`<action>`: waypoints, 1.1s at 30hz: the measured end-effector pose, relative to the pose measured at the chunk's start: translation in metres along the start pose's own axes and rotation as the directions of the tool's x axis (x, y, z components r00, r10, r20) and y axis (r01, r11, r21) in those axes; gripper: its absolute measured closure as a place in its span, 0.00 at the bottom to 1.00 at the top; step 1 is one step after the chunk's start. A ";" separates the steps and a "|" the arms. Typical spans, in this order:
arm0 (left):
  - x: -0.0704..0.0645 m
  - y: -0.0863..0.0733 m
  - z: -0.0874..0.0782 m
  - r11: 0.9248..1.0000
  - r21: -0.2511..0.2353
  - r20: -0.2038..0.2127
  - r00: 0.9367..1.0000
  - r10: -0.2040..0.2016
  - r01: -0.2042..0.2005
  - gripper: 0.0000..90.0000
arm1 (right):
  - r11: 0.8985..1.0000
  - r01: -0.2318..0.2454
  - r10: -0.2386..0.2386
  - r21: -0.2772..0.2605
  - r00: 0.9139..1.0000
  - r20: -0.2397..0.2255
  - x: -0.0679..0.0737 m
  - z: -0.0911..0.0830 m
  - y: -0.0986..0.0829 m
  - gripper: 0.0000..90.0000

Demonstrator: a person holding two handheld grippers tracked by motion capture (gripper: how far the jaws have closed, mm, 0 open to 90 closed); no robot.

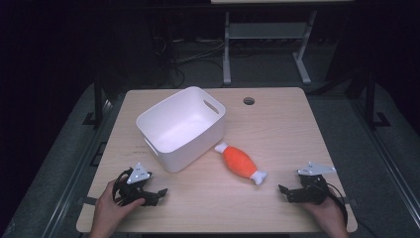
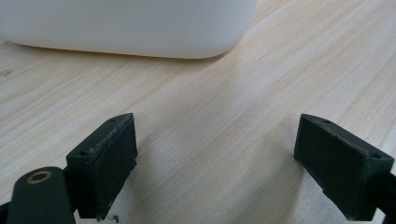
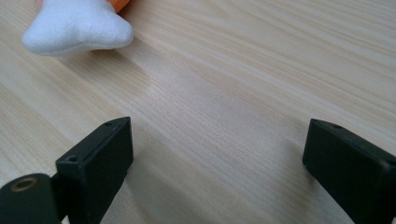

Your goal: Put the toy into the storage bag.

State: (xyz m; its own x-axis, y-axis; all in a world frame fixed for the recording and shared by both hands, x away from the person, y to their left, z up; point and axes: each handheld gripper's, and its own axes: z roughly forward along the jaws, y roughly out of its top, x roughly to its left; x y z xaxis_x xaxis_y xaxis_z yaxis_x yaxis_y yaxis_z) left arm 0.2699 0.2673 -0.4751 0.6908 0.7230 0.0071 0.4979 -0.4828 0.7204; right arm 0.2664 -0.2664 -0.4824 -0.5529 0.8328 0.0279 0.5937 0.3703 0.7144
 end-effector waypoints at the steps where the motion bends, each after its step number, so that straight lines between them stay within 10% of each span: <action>1: 0.000 0.000 0.000 1.000 0.000 0.000 1.000 0.000 0.000 0.14 | 1.000 -0.001 0.001 0.000 1.000 0.000 0.000 0.000 0.000 0.09; 33: 0.000 0.000 0.000 1.000 0.001 0.000 1.000 -0.003 0.003 0.14 | 1.000 -0.021 0.021 -0.006 0.999 -0.031 0.000 -0.006 0.016 0.09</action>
State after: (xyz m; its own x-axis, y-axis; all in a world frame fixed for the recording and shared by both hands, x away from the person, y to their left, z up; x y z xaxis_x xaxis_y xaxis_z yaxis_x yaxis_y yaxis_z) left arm 0.2703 0.2672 -0.4749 0.6893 0.7244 0.0051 0.5006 -0.4815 0.7194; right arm 0.2726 -0.2634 -0.4665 -0.5579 0.8274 0.0645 0.6020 0.3499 0.7177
